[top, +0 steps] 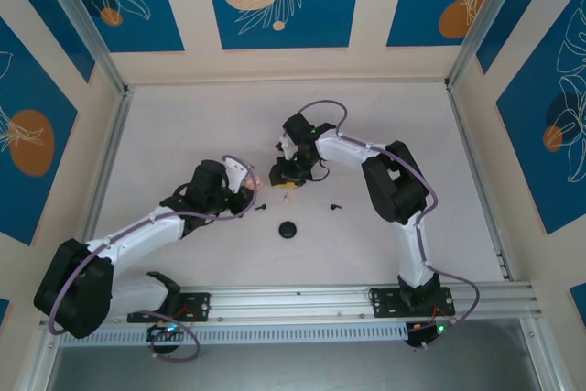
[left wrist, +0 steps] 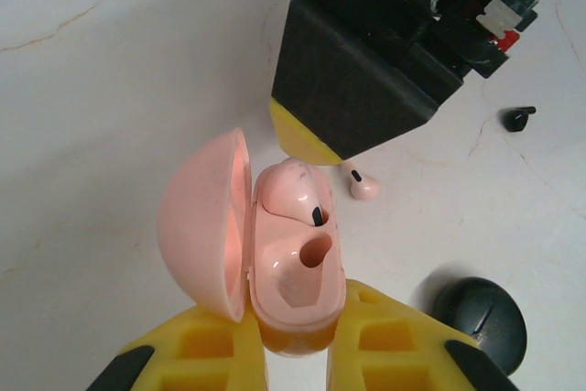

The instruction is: Insert wireless bluetooth earbuds into charging case

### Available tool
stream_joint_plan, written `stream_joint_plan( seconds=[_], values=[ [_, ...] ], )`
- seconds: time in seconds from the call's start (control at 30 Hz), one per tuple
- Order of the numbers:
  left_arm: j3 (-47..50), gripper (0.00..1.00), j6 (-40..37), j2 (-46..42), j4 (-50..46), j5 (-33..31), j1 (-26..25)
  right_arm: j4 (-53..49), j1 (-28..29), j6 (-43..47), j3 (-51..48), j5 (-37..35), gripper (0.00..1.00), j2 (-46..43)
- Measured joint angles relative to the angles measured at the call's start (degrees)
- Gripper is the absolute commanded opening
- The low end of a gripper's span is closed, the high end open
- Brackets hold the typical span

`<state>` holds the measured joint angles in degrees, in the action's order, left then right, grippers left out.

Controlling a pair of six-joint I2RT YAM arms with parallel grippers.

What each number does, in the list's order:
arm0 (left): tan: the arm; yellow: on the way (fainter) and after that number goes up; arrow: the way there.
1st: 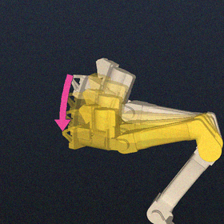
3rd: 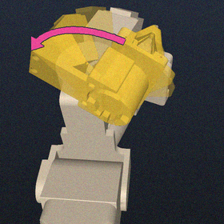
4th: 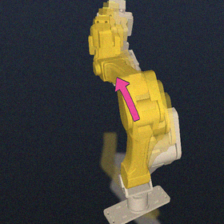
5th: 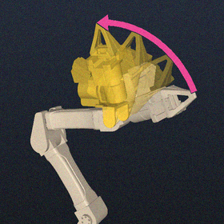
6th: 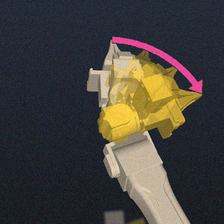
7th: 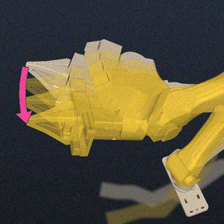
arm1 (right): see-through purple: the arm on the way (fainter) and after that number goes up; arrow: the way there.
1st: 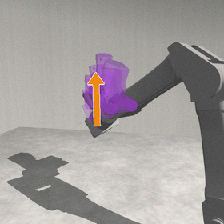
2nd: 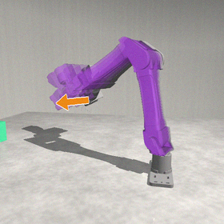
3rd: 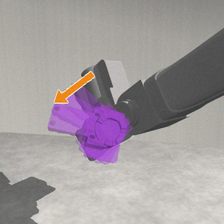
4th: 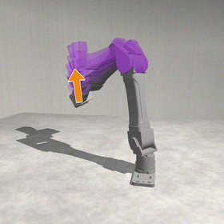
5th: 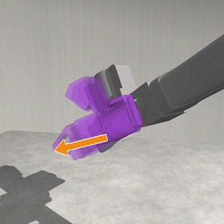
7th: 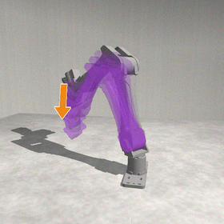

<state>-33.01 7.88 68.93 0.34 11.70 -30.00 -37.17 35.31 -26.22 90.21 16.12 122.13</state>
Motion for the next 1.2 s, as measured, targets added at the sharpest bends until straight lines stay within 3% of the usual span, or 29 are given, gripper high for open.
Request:
stream_joint_plan(
  seconds=[0.43, 0.8, 1.2],
  values=[
    [0.2, 0.09, 0.6, -0.6, -0.4, -0.2, 0.2, -3.9, 0.7, 3.8, -1.4, -0.1, 0.39, 1.1],
    [0.2, 0.09, 0.8, -1.5, -1.5, -0.2, 0.2, -8.0, 0.8, 5.3, -5.7, -2.7, 0.39, -5.1],
    [1.3, 0.09, 1.6, -2.0, -2.8, -1.5, 0.5, -11.9, 4.5, 12.9, -4.7, -11.7, 0.38, -8.3]
  ],
)
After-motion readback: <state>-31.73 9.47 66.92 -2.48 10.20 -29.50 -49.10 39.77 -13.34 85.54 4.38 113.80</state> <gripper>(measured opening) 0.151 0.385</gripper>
